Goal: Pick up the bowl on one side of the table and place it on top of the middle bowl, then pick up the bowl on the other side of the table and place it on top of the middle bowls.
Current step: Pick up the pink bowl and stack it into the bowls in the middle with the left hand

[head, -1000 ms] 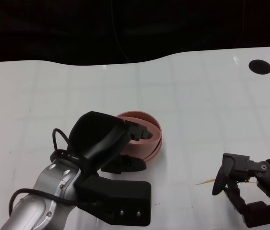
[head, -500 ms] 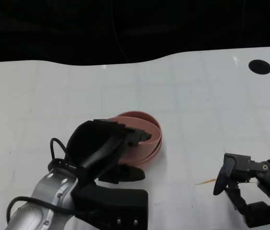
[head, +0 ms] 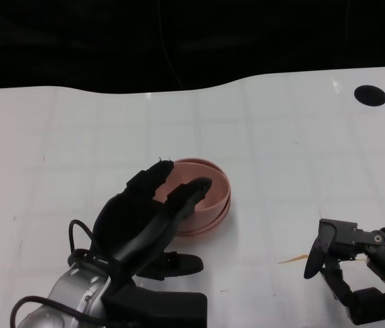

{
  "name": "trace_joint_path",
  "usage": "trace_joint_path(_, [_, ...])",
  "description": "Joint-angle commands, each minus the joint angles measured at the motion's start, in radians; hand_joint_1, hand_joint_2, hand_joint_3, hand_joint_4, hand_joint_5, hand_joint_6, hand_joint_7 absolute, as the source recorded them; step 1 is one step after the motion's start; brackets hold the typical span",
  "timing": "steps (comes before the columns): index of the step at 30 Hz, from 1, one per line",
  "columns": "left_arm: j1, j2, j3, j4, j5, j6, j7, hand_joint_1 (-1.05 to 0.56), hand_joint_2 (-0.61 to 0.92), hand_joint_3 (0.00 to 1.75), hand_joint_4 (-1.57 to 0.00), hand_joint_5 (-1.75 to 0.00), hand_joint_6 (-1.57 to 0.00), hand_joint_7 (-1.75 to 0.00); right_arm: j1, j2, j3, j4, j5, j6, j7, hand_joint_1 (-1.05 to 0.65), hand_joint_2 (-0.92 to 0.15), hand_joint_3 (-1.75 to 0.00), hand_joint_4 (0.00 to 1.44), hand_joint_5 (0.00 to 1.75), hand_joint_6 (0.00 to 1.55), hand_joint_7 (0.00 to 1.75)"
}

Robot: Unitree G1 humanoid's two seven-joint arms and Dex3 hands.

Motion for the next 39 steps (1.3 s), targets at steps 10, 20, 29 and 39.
trace_joint_path(10, [0.001,-0.004,-0.021,0.068,0.027,0.031,0.023,-0.95,0.92,0.59,0.00,0.00,-0.08,0.00,0.003,-0.023,-0.010,-0.012,0.001,-0.010,-0.006,-0.15,-0.56,-1.15,0.90,1.75,0.70,1.69])
trace_joint_path(20, [-0.021,-0.024,-0.032,0.153,0.027,0.022,0.080,-0.95,0.92,0.60,0.00,0.00,-0.09,0.00,-0.006,-0.020,-0.011,0.004,-0.006,-0.017,-0.012,-0.16,-0.53,-1.19,0.91,1.75,0.72,1.68])
trace_joint_path(29, [0.045,-0.015,0.067,0.049,-0.148,-0.133,0.155,-0.83,0.92,0.34,-0.20,-0.07,-0.35,-0.05,0.001,-0.018,-0.009,-0.011,0.009,-0.001,-0.005,-0.13,-0.54,-1.17,0.90,1.75,0.71,1.69])
trace_joint_path(39, [0.195,-0.084,0.249,-0.236,-0.622,-0.137,-0.052,-0.45,0.92,0.14,-0.72,-0.16,-0.76,-0.08,0.000,-0.019,-0.011,-0.010,0.005,0.000,-0.009,-0.11,-0.54,-1.18,0.91,1.75,0.71,1.68])
